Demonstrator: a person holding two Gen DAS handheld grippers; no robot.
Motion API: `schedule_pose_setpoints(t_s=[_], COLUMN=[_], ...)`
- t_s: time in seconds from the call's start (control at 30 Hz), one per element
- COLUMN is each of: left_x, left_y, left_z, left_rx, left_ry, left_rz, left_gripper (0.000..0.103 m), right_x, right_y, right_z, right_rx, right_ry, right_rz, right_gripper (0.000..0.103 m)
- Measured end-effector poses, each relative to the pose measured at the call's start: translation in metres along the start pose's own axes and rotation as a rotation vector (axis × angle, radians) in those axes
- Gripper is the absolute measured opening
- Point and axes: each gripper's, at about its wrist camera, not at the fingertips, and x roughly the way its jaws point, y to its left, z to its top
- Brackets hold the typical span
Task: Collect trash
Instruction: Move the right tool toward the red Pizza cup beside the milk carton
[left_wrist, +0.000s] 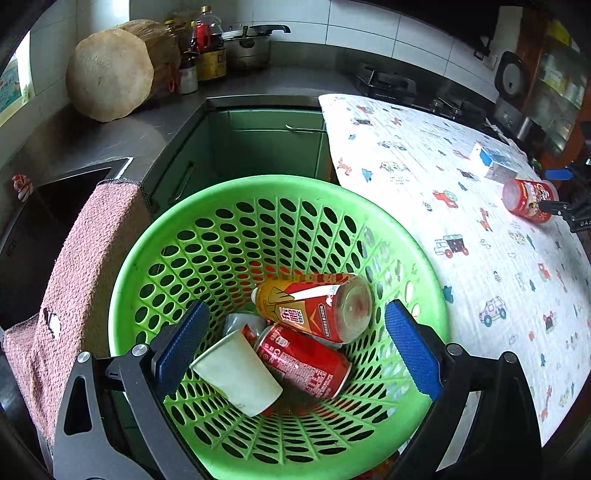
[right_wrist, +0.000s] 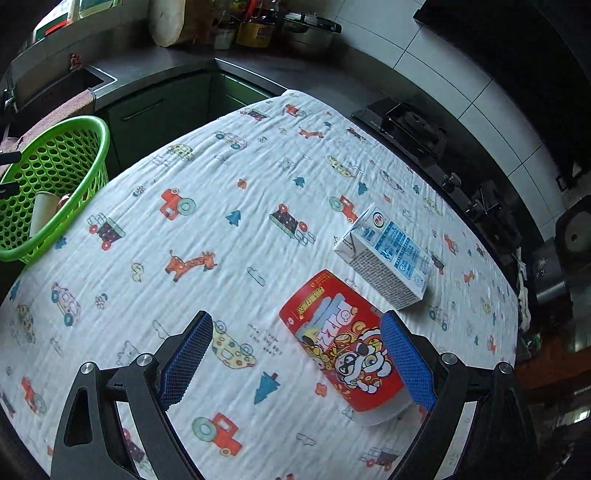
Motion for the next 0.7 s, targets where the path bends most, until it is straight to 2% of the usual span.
schedule_pose_setpoints(t_s=[0.27, 0.7], left_x=[0.012, 0.033], left_y=[-0.009, -0.037], left_z=[0.017, 0.043], left_rx=[0.002, 0.049], left_ry=[0.02, 0.037], left_rz=[-0.003, -0.027], left_gripper=[0.095, 0.095], right_x=[0.037, 0.069], right_y=[-0.01, -0.019], right_z=[-0.01, -0.008], right_rx=[-0.192, -0.352], right_ry=[0.158, 0.242], right_rz=[-0.028, -0.088], right_gripper=[0.089, 0.09])
